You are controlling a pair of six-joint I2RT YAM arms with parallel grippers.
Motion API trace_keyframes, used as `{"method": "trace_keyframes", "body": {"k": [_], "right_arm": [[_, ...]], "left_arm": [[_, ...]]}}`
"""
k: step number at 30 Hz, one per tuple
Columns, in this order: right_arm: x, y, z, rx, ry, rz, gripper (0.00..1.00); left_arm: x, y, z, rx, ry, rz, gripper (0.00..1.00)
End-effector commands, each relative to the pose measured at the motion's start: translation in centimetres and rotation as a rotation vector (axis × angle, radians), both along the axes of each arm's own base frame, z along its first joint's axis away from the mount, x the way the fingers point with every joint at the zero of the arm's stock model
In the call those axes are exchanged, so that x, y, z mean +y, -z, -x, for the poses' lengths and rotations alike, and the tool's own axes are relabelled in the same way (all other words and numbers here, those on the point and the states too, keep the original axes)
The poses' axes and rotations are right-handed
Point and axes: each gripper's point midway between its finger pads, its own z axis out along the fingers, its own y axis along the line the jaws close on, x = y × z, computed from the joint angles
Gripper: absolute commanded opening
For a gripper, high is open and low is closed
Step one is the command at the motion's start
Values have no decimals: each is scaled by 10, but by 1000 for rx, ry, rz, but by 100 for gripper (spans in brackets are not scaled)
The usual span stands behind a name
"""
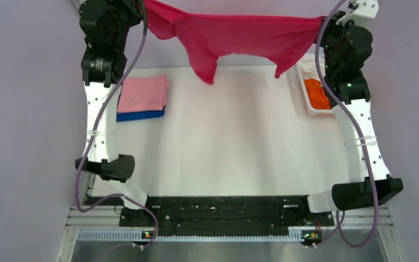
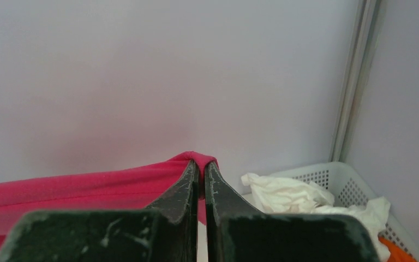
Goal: Fold and stack the t-shirts
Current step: Flatten out the tshirt
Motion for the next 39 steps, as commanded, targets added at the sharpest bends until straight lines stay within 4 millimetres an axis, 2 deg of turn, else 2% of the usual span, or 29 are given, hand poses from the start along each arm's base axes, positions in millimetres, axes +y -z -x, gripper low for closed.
{"method": "trace_keyframes", "body": {"k": [1, 4, 5, 7, 8, 9, 10, 13, 15, 18, 22, 24, 27, 33, 35, 39], "right_arm": [[-1, -8, 20, -83, -62, 20, 0], [12, 54, 23, -5, -135, 64, 0], [14, 80, 26, 39, -154, 64, 0], [21, 134, 33, 124, -195, 43, 0], [25, 163, 40, 174, -221, 30, 0], [29, 193, 45, 231, -246, 15, 0], [34, 222, 52, 288, -272, -8, 0], [31, 303, 73, 450, -240, -111, 0], [27, 344, 88, 531, -197, -185, 0], [23, 382, 107, 618, -116, -339, 0], [24, 427, 139, 768, -70, -424, 0], [22, 445, 154, 834, -45, -443, 0], [20, 462, 176, 921, -15, -452, 0], [19, 468, 211, 988, 21, -494, 0], [12, 467, 224, 1011, 64, -491, 0], [9, 456, 234, 1014, 106, -527, 0]], "left_arm": [[-3, 5, 27, -20, 53, -33, 0], [-12, 90, 31, 136, 103, -52, 0], [-15, 117, 38, 173, 124, -46, 0], [-19, 188, 51, 289, 151, -15, 0], [-23, 236, 60, 375, 168, 4, 0], [-25, 266, 71, 427, 183, 29, 0], [-30, 290, 83, 470, 202, 61, 0], [-37, 361, 120, 615, 213, 101, 0], [-43, 402, 144, 716, 224, 122, 0], [-52, 451, 183, 876, 241, 133, 0], [-53, 489, 223, 1010, 218, 132, 0], [-59, 501, 241, 1050, 235, 138, 0], [-65, 512, 268, 1123, 241, 145, 0], [-56, 520, 309, 1239, 175, 154, 0], [-57, 520, 321, 1273, 185, 176, 0], [-65, 520, 349, 1362, 237, 229, 0]]}}
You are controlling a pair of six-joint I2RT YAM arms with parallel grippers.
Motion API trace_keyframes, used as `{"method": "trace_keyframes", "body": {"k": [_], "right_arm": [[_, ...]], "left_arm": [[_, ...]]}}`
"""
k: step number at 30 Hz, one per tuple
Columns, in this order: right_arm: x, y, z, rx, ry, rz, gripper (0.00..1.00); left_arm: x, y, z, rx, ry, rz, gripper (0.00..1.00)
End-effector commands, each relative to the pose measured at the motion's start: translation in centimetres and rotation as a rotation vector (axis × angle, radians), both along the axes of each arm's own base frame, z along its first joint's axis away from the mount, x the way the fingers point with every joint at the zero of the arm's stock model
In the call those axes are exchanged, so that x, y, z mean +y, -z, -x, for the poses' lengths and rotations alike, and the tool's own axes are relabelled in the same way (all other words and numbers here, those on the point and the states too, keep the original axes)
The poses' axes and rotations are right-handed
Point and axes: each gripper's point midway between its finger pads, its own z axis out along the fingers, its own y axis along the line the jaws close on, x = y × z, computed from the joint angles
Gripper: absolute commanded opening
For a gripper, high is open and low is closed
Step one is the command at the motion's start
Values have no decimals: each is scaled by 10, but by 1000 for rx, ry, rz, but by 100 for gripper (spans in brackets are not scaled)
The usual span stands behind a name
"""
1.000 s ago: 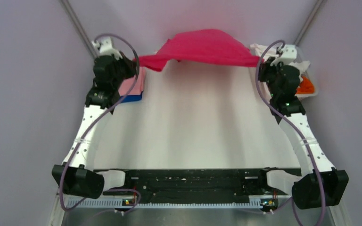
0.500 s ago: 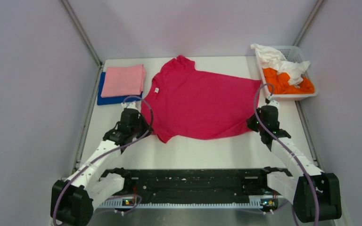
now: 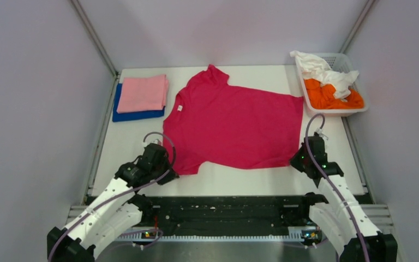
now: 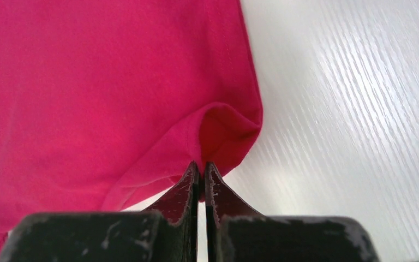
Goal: Fold and stack the t-shirts
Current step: Flatten out the tshirt
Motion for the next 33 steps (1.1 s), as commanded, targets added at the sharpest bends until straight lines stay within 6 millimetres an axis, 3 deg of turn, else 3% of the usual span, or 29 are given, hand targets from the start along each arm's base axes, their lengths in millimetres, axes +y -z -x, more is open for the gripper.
{"method": "trace_keyframes", "body": {"k": [1, 8, 10, 12, 13, 16, 17, 18, 19, 20, 21, 24, 27, 30, 33], "right_arm": [[-6, -13, 15, 48, 82, -19, 0], [-8, -25, 23, 81, 119, -25, 0], [-10, -24, 28, 101, 131, -20, 0], [-13, -24, 31, 110, 146, -8, 0], [-13, -24, 31, 109, 148, -8, 1], [-15, -29, 32, 106, 154, -1, 29], [-15, -31, 32, 105, 150, -1, 37], [-16, -35, 31, 101, 153, 1, 50], [-16, -40, 30, 89, 153, 6, 69], [-18, -46, 27, 69, 154, 15, 94], [-22, -54, 23, 47, 158, 33, 98], [-29, -84, 5, -55, 149, 81, 99], [-22, -105, -24, -176, 75, 88, 99], [-5, -106, -58, -208, -31, 69, 99], [5, -87, -96, -151, -106, 81, 99]], "left_arm": [[0, 3, 38, 150, -21, 35, 0], [22, 1, 73, 278, -43, -56, 0], [18, 4, 80, 320, -17, -47, 0], [16, 9, 85, 356, -3, -57, 14], [16, 9, 85, 360, 7, -65, 28], [6, -5, 83, 350, 94, -47, 67], [4, -14, 82, 337, 126, -42, 85], [3, -24, 80, 315, 151, -42, 95], [2, -35, 76, 283, 168, -44, 98], [2, -47, 68, 235, 175, -47, 99], [1, -60, 59, 181, 175, -50, 99], [-13, -98, 12, -32, 177, -32, 99], [-32, -111, -49, -215, 148, -52, 99], [-51, -115, -112, -274, 132, -97, 99], [-56, -107, -177, -259, 92, -195, 99]]}}
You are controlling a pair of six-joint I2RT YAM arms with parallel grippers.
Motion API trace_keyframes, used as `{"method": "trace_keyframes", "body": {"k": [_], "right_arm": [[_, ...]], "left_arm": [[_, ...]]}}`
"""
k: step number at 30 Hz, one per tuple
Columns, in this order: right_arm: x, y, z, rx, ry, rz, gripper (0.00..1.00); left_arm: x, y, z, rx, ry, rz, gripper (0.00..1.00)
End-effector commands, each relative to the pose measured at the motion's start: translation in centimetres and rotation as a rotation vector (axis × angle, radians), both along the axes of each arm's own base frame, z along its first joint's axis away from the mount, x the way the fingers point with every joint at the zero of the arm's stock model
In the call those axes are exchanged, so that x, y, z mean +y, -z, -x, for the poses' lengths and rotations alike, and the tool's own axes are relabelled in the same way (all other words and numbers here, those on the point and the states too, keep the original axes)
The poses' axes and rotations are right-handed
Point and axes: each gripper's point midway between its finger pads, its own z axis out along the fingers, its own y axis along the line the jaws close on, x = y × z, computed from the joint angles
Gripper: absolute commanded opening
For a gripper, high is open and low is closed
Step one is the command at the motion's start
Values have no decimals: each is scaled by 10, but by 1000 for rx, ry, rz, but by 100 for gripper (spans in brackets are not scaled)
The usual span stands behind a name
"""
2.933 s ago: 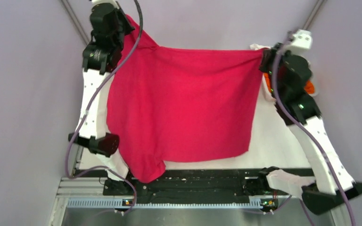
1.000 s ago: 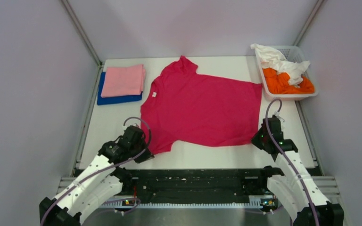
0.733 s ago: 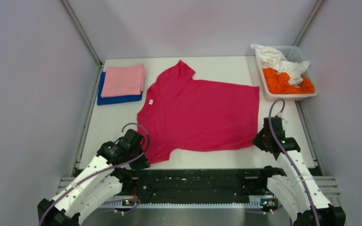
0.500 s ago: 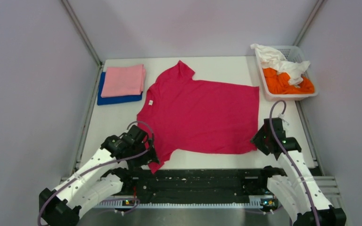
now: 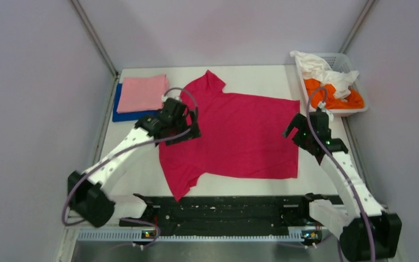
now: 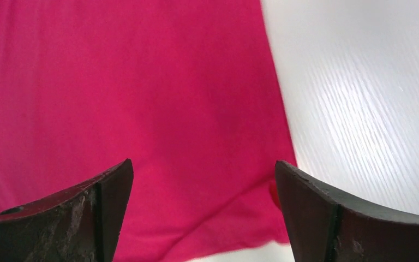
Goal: Fold and stack the t-shirts
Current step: Flatten out the tshirt
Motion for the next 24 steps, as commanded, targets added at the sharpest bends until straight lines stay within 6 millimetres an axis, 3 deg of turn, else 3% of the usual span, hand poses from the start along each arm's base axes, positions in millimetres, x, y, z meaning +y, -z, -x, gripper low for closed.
{"method": "trace_keyframes", "body": {"k": [1, 4, 5, 7, 9, 12, 17, 24], "right_arm": [[15, -2, -74, -61, -126, 32, 99], [17, 12, -116, -52, -119, 40, 99], [18, 16, -131, -58, -115, 42, 99], [19, 25, -160, -47, -118, 53, 99], [20, 38, -185, -13, -130, 68, 99], [24, 61, -209, 52, -153, 75, 99], [29, 88, -230, 97, -182, 67, 99], [36, 119, -248, 153, -222, 58, 99]], "left_arm": [[-9, -6, -125, -156, -68, -122, 99], [-4, 7, -189, -123, -104, -154, 99], [-7, -3, -217, -164, -113, -132, 99], [-6, 15, -259, -151, -120, -119, 99], [-4, 23, -292, -162, -122, -120, 99], [2, 47, -326, -164, -124, -136, 99], [4, 93, -341, -91, -129, -76, 99], [40, 131, -342, -4, -264, -65, 99]]}}
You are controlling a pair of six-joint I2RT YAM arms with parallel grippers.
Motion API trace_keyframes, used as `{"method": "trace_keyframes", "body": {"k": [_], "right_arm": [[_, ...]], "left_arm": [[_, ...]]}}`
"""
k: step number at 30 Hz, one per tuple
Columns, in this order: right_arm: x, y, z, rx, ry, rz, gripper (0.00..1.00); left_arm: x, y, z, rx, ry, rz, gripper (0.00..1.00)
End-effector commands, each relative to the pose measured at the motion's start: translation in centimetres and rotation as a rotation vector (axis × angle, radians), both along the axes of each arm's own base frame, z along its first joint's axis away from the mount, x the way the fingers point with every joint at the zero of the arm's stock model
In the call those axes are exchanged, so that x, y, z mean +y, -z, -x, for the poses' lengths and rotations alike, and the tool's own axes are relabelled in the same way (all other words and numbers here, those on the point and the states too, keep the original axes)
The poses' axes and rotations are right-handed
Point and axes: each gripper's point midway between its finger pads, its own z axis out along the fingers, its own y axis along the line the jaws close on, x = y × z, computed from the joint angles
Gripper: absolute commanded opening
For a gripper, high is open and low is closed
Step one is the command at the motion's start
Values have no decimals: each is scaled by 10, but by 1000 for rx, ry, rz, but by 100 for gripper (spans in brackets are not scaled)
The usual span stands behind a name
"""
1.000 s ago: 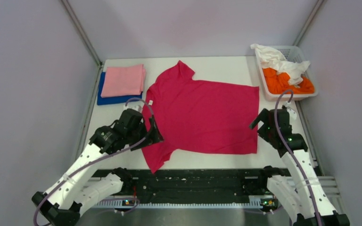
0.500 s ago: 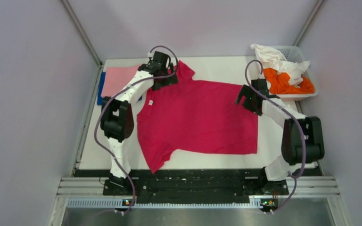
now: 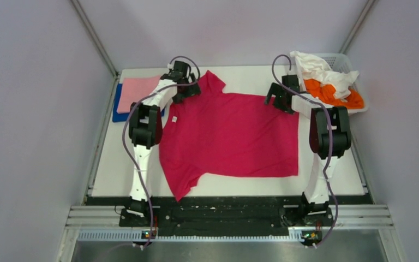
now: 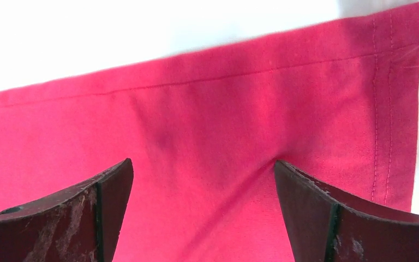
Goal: Fold and stack the t-shirts
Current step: Flatten out the tshirt
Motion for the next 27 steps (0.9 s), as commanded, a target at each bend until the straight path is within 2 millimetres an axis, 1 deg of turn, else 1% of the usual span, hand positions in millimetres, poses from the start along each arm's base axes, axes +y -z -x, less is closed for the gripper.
{"method": "trace_keyframes", "body": {"k": [1, 4, 6, 9, 12, 13, 15, 17, 18, 20, 21, 22, 24, 25, 27], "right_arm": [[2, 26, -12, 53, -29, -8, 99], [3, 31, -28, 53, -40, 0, 99], [0, 33, -38, 55, -40, 15, 99], [-10, 36, -49, 70, -25, 24, 99], [-20, 31, -60, 52, -10, 9, 99], [-22, 27, -63, 43, -8, 10, 99], [-24, 9, -70, 6, -24, 21, 99], [-23, -14, -76, -37, -50, 28, 99], [-22, -25, -76, -49, -60, 32, 99], [-23, -51, -72, -79, -73, 41, 99], [-17, -62, -66, -89, -94, 23, 99], [-16, -73, -57, -98, -97, 16, 99], [-15, -87, -34, -107, -97, 11, 99], [-14, -91, -19, -102, -94, 7, 99], [-12, -95, 14, -90, -84, 0, 99]], "left_arm": [[26, 11, -8, 22, -105, 51, 99], [44, 16, -14, 21, -172, 62, 99], [54, 14, -18, 5, -222, 43, 99], [71, 10, -22, -17, -309, -1, 99], [78, 7, -28, -39, -357, 1, 99], [76, 3, -31, -45, -355, 15, 99], [67, -7, -38, -64, -316, 55, 99], [50, -27, -45, -104, -249, 121, 99], [41, -40, -48, -129, -213, 153, 99], [22, -70, -47, -177, -140, 196, 99], [13, -86, -44, -200, -109, 200, 99], [7, -99, -40, -219, -87, 192, 99], [-3, -128, -26, -259, -51, 161, 99], [-5, -142, -15, -273, -45, 138, 99], [-11, -157, 9, -278, -26, 105, 99]]}}
